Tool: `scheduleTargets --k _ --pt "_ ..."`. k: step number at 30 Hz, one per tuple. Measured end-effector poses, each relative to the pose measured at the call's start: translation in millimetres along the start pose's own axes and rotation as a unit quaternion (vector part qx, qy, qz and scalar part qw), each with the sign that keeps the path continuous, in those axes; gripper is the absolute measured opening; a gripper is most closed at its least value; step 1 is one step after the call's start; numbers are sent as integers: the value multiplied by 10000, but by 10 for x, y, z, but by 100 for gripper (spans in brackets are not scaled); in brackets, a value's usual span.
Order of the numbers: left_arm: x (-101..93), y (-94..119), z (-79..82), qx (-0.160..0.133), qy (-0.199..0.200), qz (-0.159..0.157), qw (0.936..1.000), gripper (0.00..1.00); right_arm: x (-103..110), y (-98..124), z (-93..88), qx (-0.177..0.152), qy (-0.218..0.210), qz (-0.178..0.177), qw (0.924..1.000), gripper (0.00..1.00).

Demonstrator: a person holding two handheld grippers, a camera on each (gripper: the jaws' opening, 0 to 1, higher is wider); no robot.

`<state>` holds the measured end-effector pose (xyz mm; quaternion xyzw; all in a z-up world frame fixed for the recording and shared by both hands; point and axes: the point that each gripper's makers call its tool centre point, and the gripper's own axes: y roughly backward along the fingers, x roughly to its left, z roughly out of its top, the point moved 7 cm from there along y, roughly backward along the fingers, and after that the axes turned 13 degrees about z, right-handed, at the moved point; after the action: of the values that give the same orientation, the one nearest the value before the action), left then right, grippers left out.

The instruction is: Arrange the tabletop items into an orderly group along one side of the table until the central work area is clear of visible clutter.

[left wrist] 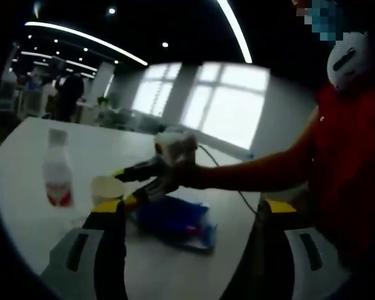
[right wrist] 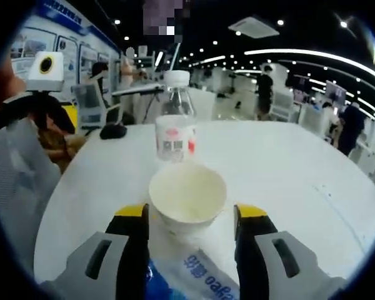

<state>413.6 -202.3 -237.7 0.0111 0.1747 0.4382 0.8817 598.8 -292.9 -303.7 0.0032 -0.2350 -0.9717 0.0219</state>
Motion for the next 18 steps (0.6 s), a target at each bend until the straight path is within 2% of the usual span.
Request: scheduleTargets --k 18 --pt "-118 -31 37 37 -194 -339 9992 87 136 649 299 -205 160 -756 9968 53"
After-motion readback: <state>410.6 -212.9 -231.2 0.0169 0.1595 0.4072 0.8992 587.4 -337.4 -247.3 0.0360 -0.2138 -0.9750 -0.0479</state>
